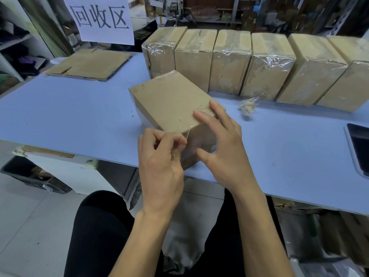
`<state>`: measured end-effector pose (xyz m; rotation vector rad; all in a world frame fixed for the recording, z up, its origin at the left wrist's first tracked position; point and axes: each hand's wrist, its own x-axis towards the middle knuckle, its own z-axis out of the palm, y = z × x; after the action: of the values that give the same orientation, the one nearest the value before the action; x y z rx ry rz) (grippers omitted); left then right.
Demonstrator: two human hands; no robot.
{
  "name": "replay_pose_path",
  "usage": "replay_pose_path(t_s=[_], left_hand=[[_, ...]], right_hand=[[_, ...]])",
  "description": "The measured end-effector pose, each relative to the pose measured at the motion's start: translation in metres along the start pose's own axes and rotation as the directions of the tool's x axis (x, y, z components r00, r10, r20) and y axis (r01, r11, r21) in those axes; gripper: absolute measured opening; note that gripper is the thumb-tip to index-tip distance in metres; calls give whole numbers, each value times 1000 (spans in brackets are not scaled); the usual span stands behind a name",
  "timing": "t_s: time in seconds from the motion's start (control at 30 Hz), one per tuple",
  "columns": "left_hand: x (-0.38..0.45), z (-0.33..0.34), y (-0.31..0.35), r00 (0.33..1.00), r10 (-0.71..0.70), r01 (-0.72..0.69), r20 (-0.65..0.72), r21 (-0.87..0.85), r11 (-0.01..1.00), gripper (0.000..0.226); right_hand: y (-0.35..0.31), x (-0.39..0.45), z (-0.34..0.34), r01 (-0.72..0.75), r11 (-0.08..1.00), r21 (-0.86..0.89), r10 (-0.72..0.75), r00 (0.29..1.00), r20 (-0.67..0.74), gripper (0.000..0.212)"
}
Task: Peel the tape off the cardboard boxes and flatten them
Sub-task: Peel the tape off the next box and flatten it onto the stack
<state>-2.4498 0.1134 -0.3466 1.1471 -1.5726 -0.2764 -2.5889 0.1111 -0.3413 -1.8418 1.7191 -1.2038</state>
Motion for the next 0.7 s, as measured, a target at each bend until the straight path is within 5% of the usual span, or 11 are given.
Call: replay_pose_path(t_s=[0.3, 0.7], left_hand=[[-5, -4, 2, 1000, 9, -9, 21, 41, 999, 11], [-6, -3, 3, 1000, -11, 11, -17, 27, 1000, 20]], right_hand=[[-14, -2, 8, -69, 967, 245, 119, 973, -199, 22], [-37, 1, 9, -201, 932, 300, 247, 961, -121, 20]])
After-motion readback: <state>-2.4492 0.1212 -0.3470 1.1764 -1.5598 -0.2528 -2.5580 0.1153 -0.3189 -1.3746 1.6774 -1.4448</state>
